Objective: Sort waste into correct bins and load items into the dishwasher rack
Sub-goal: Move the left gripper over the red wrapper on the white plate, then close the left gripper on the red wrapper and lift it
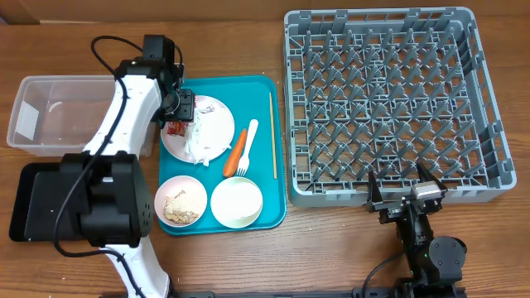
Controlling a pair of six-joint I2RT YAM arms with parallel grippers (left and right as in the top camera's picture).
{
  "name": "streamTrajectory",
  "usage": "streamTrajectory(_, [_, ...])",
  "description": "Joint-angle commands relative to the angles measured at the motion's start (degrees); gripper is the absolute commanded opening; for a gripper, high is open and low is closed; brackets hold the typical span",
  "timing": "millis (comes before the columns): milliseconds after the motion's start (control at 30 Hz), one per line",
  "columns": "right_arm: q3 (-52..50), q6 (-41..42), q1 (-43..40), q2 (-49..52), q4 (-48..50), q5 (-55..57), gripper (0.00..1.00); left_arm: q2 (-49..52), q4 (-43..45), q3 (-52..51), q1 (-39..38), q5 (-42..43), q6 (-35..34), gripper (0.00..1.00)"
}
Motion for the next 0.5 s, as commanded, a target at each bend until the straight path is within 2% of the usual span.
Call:
streamTrajectory(0, [-0.6, 0.0, -0.3, -0.7, 0.2, -0.3, 1.0, 1.9, 1.3, 1.0, -0.2, -0.7, 1.3, 0.58])
streamTrajectory(267, [-0.6, 0.0, -0.3, -0.7, 0.2, -0.3, 1.0, 5.0, 3.9, 1.0, -0.1, -0.9, 1.3, 0.57])
streamTrajectory(467, [-0.6, 0.0, -0.3, -0.7, 0.2, -0.3, 1.0, 5.9, 5.2, 1.0, -0.1, -1.2, 1.3, 0.44])
